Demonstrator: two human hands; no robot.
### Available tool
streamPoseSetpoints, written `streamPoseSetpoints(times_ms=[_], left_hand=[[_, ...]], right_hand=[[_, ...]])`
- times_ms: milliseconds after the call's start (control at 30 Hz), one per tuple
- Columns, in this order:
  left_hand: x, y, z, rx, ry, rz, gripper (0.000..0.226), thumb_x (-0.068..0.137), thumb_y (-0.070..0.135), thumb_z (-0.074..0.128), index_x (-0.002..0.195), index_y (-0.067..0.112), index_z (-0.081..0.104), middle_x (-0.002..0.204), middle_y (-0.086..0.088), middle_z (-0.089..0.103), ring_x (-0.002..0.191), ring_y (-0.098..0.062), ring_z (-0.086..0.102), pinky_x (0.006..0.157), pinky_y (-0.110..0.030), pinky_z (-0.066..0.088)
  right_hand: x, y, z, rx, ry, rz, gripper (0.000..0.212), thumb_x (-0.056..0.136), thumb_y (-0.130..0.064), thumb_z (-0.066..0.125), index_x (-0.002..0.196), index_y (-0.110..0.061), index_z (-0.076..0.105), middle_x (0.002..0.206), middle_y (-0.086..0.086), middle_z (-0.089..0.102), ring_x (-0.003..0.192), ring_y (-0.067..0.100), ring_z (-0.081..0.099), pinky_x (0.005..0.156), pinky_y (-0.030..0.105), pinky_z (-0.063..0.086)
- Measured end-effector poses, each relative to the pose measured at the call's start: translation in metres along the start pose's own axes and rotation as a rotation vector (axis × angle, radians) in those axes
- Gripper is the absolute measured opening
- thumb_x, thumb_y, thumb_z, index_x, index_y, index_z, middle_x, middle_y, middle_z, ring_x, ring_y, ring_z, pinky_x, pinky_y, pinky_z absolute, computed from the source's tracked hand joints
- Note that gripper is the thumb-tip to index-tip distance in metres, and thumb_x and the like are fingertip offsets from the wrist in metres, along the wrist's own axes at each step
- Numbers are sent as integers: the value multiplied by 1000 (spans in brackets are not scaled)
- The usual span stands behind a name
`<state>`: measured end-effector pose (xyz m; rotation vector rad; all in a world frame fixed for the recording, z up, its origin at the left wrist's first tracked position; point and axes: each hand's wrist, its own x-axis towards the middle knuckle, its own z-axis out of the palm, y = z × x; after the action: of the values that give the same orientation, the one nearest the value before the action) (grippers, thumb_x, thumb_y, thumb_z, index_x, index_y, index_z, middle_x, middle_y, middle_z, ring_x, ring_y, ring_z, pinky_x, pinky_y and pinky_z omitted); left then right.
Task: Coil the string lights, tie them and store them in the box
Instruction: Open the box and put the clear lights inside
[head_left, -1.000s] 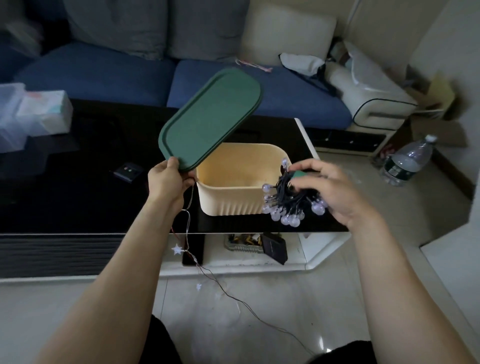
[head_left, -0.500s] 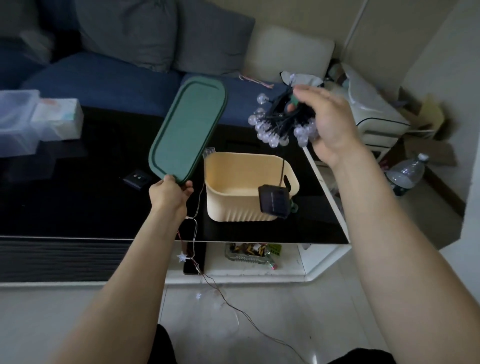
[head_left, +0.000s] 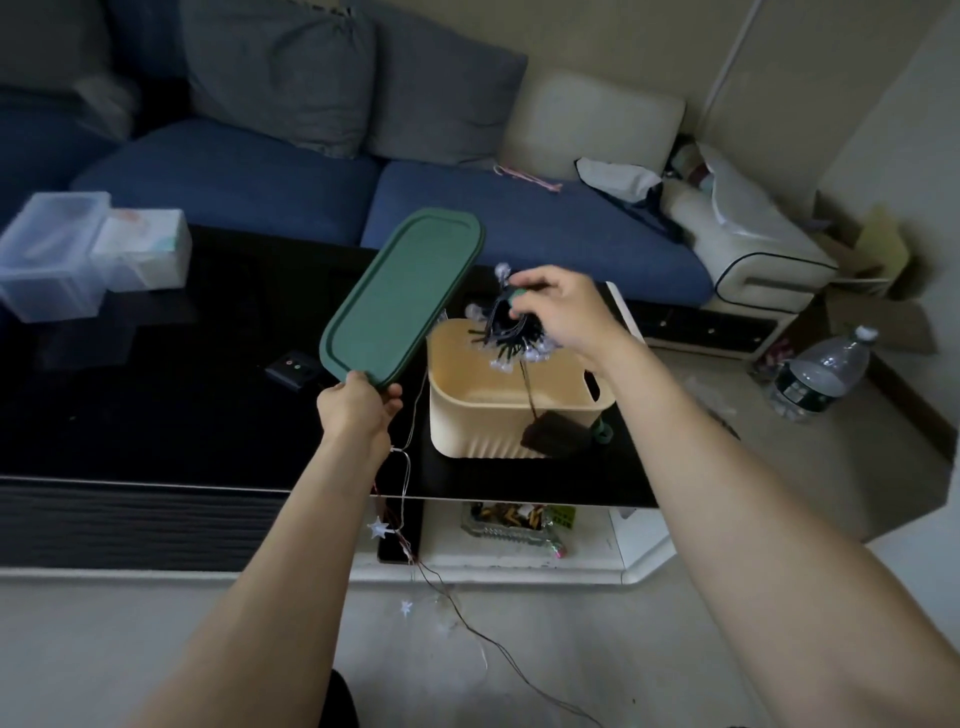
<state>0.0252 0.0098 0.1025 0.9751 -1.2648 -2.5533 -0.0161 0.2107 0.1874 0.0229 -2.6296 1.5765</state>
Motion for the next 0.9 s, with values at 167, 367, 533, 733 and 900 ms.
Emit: streamPoseSetpoints(times_ms=[167,367,533,733,900], left_hand=[[5,-1,-1,12,7,-14,21,104,7,37,84,10,45,85,-11,59,55,-14,50,53,-25,42],[9,-3,-1,-2,-9,-74,13,103,9,38,104,6,51,87,-9,62,54,-13,54,54,-26,45],[8,-3,-1,-89,-39,-86,16,103,7,37,116,5,47,90,-10,62,62,-19,60,72,-33,53],[1,2,2,-252,-94,-80,13,105,3,38,105,-1,50,97,-14,59,73,-25,58,68,-30,51],[1,2,3,-294,-55,-76,18,104,1,39,89,2,49,97,-14,58,81,-28,59,66,-30,52]], right_hand=[[14,0,7,-8,110,-87,18,98,-16,59,115,-17,64,94,-1,67,82,5,61,71,13,45],[25,-27,-7,188,316,-107,15,92,-14,59,101,-15,70,82,-4,67,76,5,59,68,16,47],[19,-48,-13,490,325,-42,18,72,-22,62,83,-14,74,81,4,70,86,21,65,79,38,52],[13,-69,-26,708,236,-22,14,88,-14,58,90,-9,70,92,12,68,87,27,67,75,41,55],[19,-81,-34,726,205,-74,20,79,-20,61,91,-7,70,95,15,67,92,29,65,79,43,54]])
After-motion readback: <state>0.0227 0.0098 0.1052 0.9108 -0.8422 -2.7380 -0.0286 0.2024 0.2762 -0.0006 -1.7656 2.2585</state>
